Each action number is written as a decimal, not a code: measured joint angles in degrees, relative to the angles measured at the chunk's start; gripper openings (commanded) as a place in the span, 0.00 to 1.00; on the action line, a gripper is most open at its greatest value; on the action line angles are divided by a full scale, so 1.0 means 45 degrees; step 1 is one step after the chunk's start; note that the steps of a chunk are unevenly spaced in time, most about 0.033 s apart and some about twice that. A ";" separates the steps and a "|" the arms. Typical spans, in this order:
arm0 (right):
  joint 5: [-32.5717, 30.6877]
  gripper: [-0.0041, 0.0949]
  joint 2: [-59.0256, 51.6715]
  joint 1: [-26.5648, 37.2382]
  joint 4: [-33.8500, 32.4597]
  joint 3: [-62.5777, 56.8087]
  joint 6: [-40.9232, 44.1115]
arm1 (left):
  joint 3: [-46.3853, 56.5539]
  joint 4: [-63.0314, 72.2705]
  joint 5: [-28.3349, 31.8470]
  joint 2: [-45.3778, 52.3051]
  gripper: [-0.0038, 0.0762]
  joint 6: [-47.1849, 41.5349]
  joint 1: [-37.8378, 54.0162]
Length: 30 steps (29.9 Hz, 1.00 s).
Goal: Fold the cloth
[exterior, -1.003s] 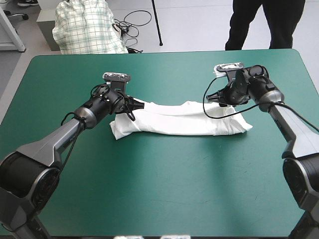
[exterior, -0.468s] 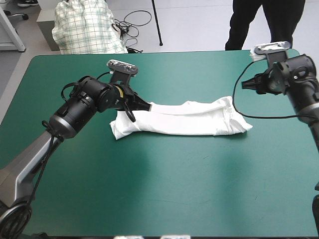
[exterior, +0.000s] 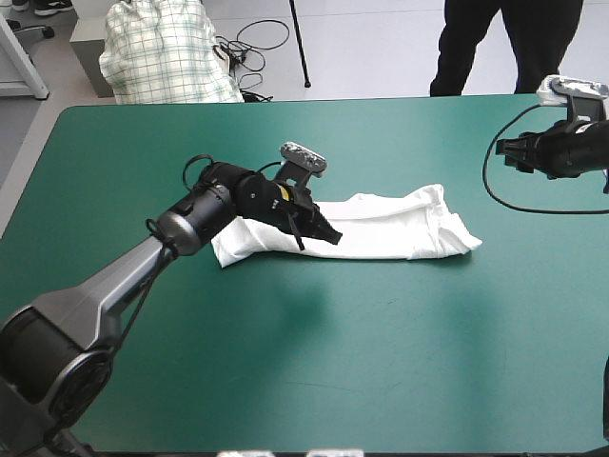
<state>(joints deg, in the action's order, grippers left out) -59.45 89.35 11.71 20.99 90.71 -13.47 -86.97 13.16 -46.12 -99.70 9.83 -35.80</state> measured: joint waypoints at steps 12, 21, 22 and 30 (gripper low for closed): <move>-0.1701 0.53 0.1936 0.0342 0.2311 0.0000 -0.2514 | -0.4283 0.0648 -0.1733 -0.4847 0.04 0.0225 0.0000; -0.2135 0.62 0.3128 0.0342 0.2076 0.0000 -0.2566 | -0.5199 0.0971 -0.2032 -0.6083 0.04 -0.0181 0.0000; -0.2124 0.64 0.3249 0.0342 0.2127 -0.0046 -0.2566 | -0.5199 0.0971 -0.2044 -0.6083 0.04 -0.0209 0.0000; -0.1890 0.67 0.4506 0.0086 0.2846 -0.0959 -0.3142 | -0.5209 0.0971 -0.2099 -0.6083 0.04 -0.0208 0.0000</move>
<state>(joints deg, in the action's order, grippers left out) -67.95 109.63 12.09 33.80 86.39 -27.61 -110.41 17.53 -55.56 -127.07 8.90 -35.80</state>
